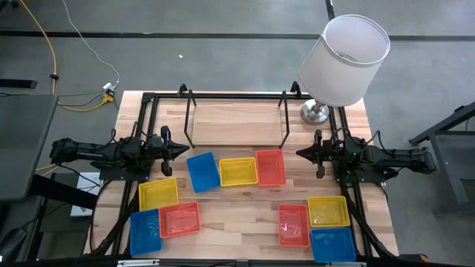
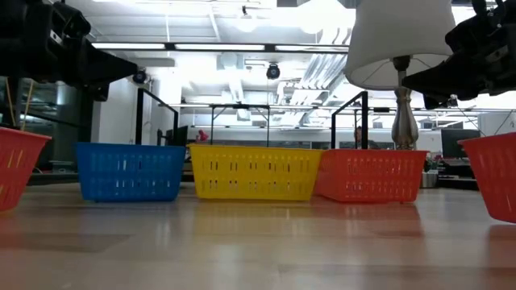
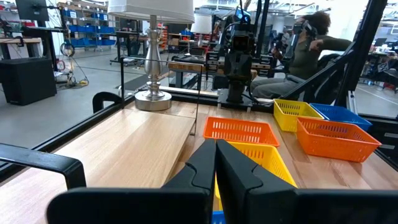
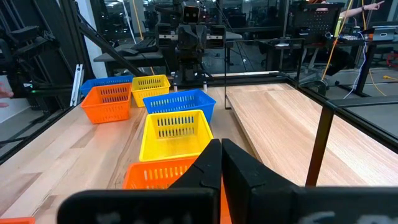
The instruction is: Stack baskets on shelf by color
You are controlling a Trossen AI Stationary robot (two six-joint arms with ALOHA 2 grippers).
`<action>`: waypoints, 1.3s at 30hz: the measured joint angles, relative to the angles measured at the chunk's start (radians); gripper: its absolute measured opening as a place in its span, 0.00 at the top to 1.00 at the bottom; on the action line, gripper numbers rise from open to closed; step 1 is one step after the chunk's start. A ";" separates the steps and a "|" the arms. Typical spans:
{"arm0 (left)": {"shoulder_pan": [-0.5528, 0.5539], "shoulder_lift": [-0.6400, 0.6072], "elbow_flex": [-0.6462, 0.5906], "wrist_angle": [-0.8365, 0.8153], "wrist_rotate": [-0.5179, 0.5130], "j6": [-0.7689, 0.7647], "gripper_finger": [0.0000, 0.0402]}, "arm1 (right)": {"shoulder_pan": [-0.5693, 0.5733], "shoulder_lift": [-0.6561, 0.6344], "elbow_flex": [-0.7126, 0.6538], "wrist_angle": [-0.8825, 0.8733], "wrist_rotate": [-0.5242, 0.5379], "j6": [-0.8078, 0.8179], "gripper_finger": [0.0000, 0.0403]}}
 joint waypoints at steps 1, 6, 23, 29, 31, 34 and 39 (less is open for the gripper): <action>0.000 0.000 0.000 0.000 0.000 0.000 0.99 | 0.000 0.000 0.000 0.000 0.000 0.000 1.00; 0.000 0.000 0.000 0.000 0.000 0.000 0.99 | 0.000 0.000 0.000 0.000 0.000 0.000 1.00; -0.003 0.028 0.004 0.205 0.073 -0.069 0.99 | 0.000 0.000 0.000 0.000 0.000 0.000 1.00; -0.049 0.206 0.116 0.088 0.009 -0.081 0.91 | 0.000 0.000 0.000 0.000 0.000 0.000 1.00; -0.068 0.297 0.194 0.024 -0.023 -0.080 0.85 | 0.000 0.000 0.000 0.000 0.000 0.000 1.00; -0.093 0.435 0.326 -0.169 -0.068 -0.089 0.76 | 0.000 0.000 0.000 0.000 0.000 0.000 1.00; -0.128 0.667 0.505 -0.523 -0.107 -0.186 0.61 | 0.000 0.000 0.000 0.000 0.000 0.000 1.00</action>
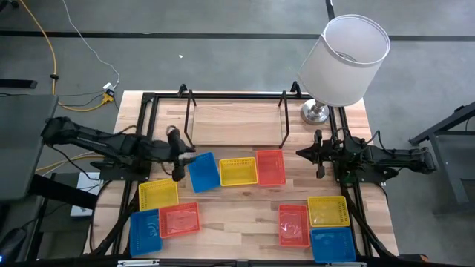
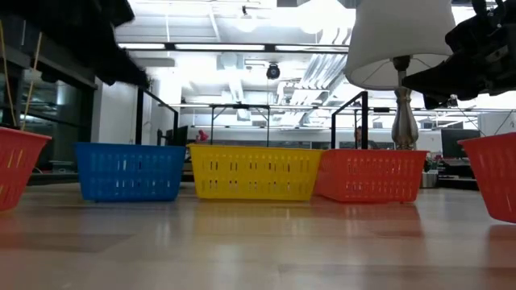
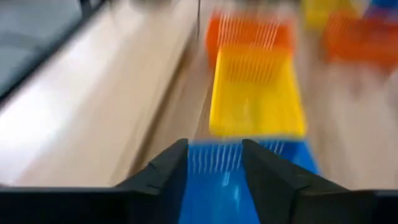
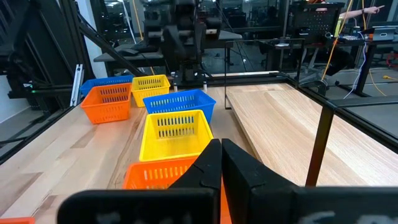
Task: Stack baskets on shelf by color
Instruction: Put the top blue bin on the shelf
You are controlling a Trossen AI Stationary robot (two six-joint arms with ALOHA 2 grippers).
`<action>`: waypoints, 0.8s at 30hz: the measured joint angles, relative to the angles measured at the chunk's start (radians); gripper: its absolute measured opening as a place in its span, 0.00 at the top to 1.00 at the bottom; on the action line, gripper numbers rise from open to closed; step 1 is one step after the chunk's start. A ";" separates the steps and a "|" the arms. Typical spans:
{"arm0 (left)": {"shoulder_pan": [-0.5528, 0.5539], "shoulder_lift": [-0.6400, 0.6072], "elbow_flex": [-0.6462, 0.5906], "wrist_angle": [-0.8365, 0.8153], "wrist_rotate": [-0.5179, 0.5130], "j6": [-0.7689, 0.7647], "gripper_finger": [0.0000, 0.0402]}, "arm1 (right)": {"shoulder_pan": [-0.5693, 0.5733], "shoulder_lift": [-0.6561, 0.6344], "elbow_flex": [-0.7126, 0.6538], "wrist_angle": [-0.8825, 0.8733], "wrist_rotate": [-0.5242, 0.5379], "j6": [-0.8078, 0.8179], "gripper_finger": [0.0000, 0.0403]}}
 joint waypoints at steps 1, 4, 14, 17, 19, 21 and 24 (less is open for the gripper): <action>-0.006 0.041 0.017 -0.048 -0.005 -0.026 0.58 | 0.000 0.000 0.000 0.000 0.000 0.000 1.00; -0.019 0.150 0.039 -0.107 -0.006 -0.097 0.53 | 0.000 0.000 0.000 0.000 0.000 0.000 1.00; -0.021 0.355 0.040 -0.105 -0.081 -0.209 0.50 | 0.000 0.000 0.000 0.000 0.000 0.000 1.00; -0.021 0.372 0.040 -0.102 -0.120 -0.210 0.50 | 0.000 0.000 0.000 0.000 0.000 0.000 1.00; -0.018 0.385 0.040 -0.103 -0.120 -0.210 0.50 | 0.000 0.000 0.000 0.000 0.000 0.000 1.00; -0.010 0.397 0.040 -0.107 -0.100 -0.212 0.50 | 0.000 0.000 0.000 0.000 0.000 0.000 1.00; 0.008 0.428 0.040 -0.119 -0.081 -0.231 0.50 | 0.000 0.000 0.000 0.000 0.000 0.000 1.00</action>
